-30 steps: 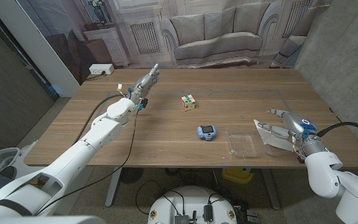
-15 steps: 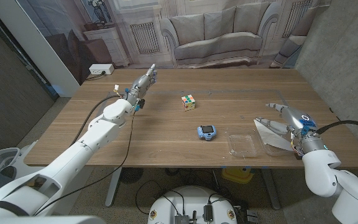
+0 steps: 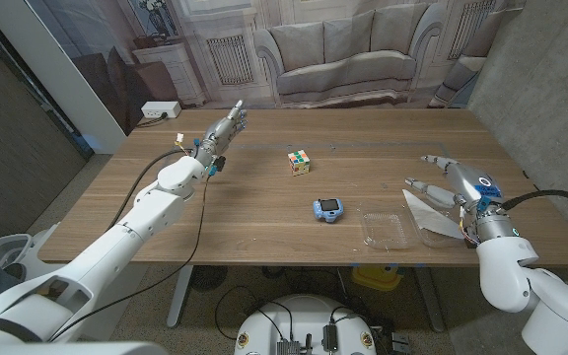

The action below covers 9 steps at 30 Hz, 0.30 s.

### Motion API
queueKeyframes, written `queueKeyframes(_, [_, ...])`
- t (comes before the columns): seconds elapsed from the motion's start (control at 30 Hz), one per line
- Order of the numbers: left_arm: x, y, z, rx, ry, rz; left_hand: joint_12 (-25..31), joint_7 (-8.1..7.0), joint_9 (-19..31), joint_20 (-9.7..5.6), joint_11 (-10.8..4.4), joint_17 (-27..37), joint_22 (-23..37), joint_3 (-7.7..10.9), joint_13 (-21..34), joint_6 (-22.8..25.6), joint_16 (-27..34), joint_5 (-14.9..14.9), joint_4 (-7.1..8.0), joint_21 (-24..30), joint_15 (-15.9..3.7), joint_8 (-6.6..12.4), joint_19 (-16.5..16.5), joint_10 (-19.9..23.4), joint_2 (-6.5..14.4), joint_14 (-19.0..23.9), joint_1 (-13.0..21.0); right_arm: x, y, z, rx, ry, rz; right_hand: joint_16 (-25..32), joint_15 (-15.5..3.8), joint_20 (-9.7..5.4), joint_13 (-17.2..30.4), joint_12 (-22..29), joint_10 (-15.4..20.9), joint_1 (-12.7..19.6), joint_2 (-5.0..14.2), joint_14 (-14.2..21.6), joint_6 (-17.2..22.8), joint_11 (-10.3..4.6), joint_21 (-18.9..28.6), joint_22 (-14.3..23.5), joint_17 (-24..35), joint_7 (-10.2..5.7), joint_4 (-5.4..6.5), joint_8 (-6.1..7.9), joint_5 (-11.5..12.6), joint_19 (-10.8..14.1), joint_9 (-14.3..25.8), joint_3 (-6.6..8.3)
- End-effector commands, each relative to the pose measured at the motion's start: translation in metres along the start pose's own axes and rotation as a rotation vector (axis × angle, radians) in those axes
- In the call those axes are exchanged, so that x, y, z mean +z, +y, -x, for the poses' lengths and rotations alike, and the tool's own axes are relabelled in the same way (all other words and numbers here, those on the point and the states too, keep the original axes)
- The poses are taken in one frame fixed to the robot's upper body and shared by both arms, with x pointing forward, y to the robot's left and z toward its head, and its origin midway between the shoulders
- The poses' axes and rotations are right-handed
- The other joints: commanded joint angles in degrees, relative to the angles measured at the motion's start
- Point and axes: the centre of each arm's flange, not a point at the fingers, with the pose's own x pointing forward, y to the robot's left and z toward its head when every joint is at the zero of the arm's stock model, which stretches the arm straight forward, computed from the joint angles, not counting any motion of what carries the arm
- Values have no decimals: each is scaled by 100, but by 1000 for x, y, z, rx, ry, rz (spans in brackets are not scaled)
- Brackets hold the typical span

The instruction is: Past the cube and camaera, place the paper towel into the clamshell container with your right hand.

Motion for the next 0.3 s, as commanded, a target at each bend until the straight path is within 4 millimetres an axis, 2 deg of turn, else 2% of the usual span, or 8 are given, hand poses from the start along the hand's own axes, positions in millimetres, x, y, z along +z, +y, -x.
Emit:
queueKeyframes(0.03, [0,7,-2,-41,-16,-6,0,-6,13,14,7,21,13,-62,28,31,-6,5,3,2,2,-18,-24,51,41,39,3,10,-2,3,-54,1,16,45,-464,-275,22,66,79,-18,34,36,71,-18,-39,0,19,-19,25,47,27,63,8,-23])
queueKeyframes(0.17, [-1,10,-1,-51,-5,-8,-1,-6,13,18,9,21,13,-66,28,33,-6,5,3,1,5,-17,-26,48,43,38,5,14,0,4,-59,5,15,46,-469,-274,22,73,92,-29,41,41,93,-10,-45,0,19,-24,31,56,31,68,7,-28])
queueKeyframes(0.2, [0,11,0,-51,-2,-12,0,-6,13,17,6,21,13,-67,28,34,-6,5,4,1,6,-17,-26,49,43,38,5,15,0,3,-58,3,17,47,-467,-273,22,74,89,-33,45,45,97,-46,-49,0,18,-22,33,58,33,69,7,-29])
queueKeyframes(0.3, [0,14,1,-45,-4,-13,1,-1,13,18,12,21,13,-71,28,34,-6,5,4,2,4,-17,-25,53,44,40,6,17,0,1,-63,-2,19,48,-468,-272,22,71,77,-40,51,49,95,-10,-56,0,18,-15,37,58,37,70,6,-33])
